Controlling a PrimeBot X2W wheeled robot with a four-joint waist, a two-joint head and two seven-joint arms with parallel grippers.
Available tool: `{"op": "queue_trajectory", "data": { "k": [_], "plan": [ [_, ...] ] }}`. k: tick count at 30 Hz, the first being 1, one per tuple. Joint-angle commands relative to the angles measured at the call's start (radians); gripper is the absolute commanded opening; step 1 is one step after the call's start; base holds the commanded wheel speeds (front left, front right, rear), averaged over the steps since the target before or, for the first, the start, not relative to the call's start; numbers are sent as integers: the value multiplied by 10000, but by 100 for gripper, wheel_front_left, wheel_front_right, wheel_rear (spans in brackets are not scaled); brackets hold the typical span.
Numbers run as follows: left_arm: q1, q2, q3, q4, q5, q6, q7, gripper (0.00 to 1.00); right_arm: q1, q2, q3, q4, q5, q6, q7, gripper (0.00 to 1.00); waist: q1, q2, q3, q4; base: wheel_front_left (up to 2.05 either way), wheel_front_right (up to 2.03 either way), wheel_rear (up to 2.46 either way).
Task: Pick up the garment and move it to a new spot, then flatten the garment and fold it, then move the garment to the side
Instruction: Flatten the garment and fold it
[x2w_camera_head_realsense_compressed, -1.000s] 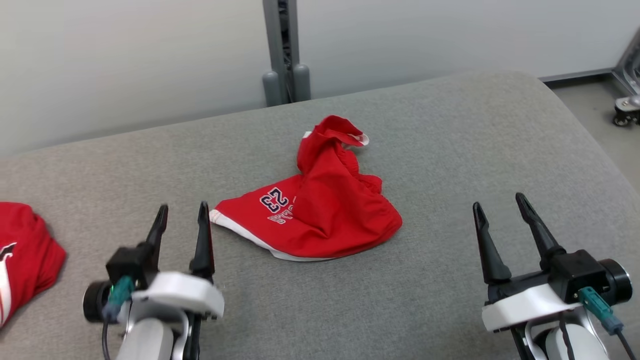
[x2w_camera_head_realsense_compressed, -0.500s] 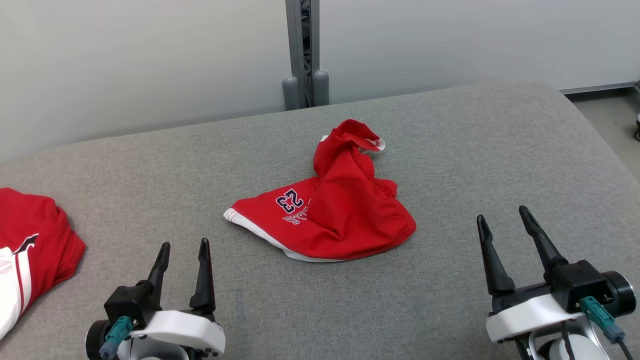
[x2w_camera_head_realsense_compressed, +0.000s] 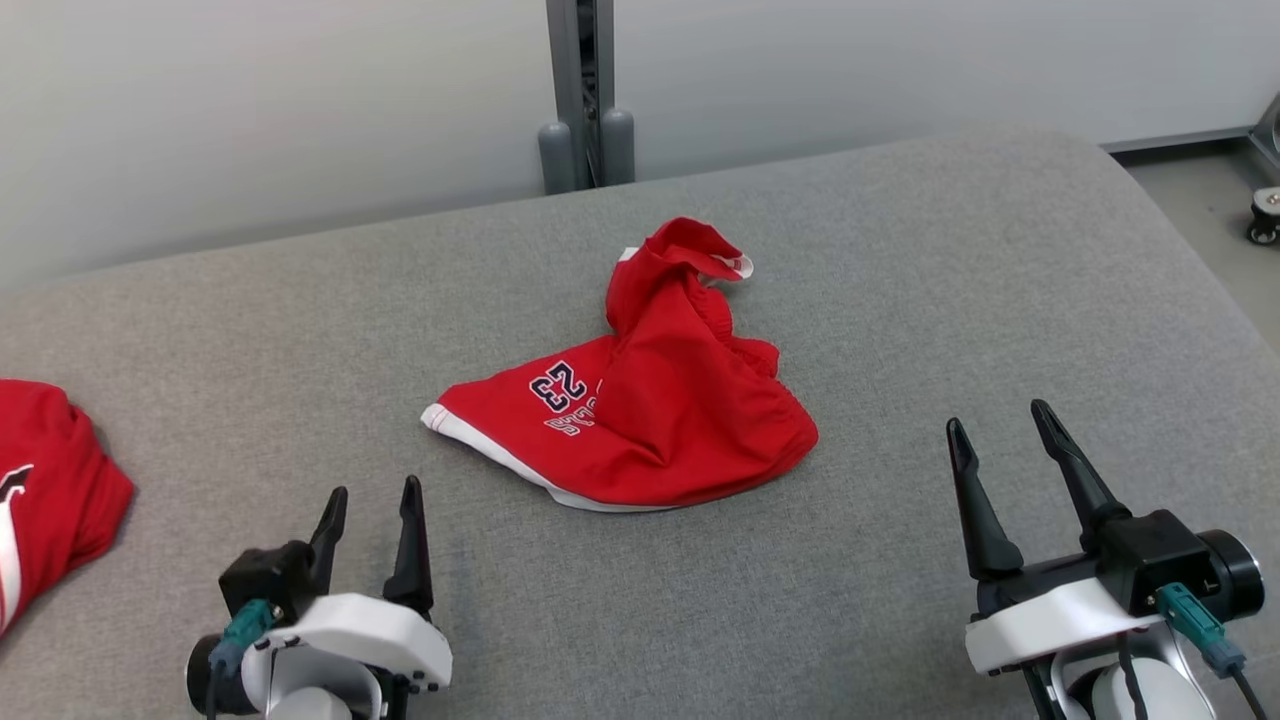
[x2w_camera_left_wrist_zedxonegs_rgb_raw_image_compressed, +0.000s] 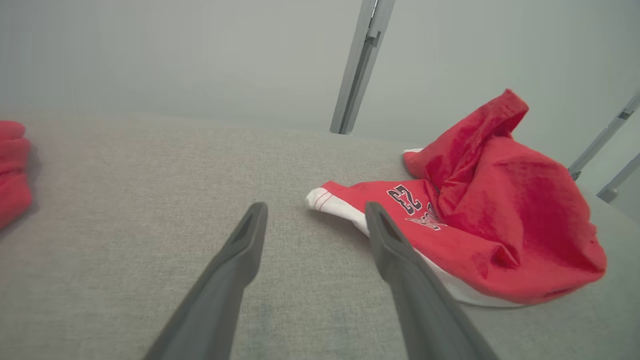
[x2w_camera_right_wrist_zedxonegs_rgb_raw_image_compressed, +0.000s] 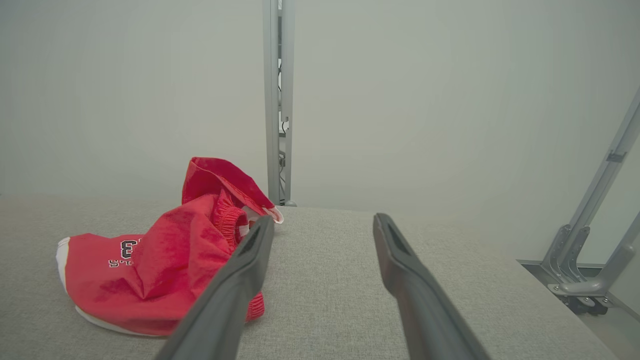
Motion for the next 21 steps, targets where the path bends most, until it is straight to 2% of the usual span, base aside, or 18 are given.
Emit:
{"op": "queue_trajectory", "data": {
  "k": [1, 4, 8, 21],
  "plan": [
    [-287, 43, 27, 279, -220, -38, -14, 100, -94, -11, -5, -49, 58, 2, -51, 100, 0, 0, 236, -101, 0, 0, 0],
    [-1002, 45, -119, 1237, -163, -82, 34, 100, -202, 23, 29, -84, 88, 2, -51, 100, 0, 0, 536, -204, 0, 0, 0],
    [-2018, 47, 25, 2344, -630, -195, 403, 100, -330, 69, 93, -95, 141, 2, -51, 100, 0, 0, 893, -361, 0, 0, 0],
    [-4381, 53, 523, 4689, -2004, -840, 1210, 100, -627, 123, 173, -100, 227, 2, -51, 100, 0, 0, 1493, -697, 0, 0, 0]
  ]
}}
